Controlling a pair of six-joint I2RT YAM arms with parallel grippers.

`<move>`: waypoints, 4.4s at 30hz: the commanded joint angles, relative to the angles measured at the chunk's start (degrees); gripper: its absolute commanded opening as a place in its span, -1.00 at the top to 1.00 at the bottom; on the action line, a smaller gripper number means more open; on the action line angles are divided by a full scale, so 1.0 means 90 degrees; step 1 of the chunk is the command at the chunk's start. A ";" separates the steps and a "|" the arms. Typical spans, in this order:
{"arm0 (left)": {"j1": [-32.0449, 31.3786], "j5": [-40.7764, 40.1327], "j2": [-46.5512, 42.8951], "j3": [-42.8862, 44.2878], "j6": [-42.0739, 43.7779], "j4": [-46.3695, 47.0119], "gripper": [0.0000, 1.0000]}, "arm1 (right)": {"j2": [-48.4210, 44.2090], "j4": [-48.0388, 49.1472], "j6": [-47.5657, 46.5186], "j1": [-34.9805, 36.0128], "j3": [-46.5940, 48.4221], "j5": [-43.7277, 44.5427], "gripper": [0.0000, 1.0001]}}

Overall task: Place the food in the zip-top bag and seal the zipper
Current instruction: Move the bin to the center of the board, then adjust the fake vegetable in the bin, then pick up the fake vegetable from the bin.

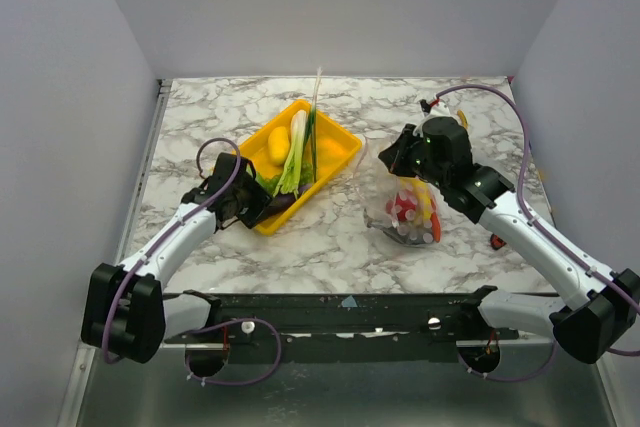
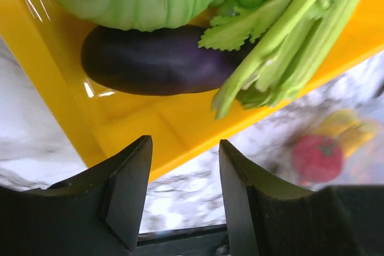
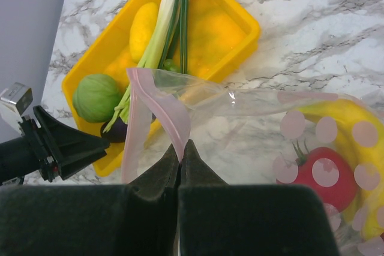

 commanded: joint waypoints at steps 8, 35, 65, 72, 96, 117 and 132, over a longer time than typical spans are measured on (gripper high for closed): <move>0.0052 -0.0905 0.0547 0.0361 -0.4132 -0.0884 -0.02 | -0.0251 0.0015 0.0088 -0.0033 -0.0012 -0.0066 0.99; 0.0372 -0.1576 0.2392 0.1065 -0.4424 -0.1524 -0.08 | -0.0313 -0.0092 0.0180 -0.0036 0.0099 -0.0022 0.99; 0.0372 -0.0938 -0.1639 -0.0035 0.0203 0.1740 0.37 | -0.0239 0.0635 -0.0505 -0.0023 0.0073 -0.1193 0.99; 0.0392 -0.0559 -0.2674 -0.0070 0.1052 0.1758 0.26 | -0.0018 0.0631 -0.0423 -0.0015 0.0255 -0.1290 0.99; 0.0753 0.0372 0.2440 0.2935 0.3916 -0.0254 -0.27 | 0.0038 0.0616 -0.0307 -0.0016 0.0170 -0.1007 0.99; 0.0016 -0.0962 0.2634 0.2876 0.3855 -0.1350 -0.59 | 0.0052 0.0490 -0.0298 -0.0021 0.0262 -0.1072 0.99; -0.0009 -0.0188 0.1623 0.3088 0.3961 -0.1166 0.91 | -0.0049 0.0387 -0.0367 -0.0023 0.0330 -0.0980 0.99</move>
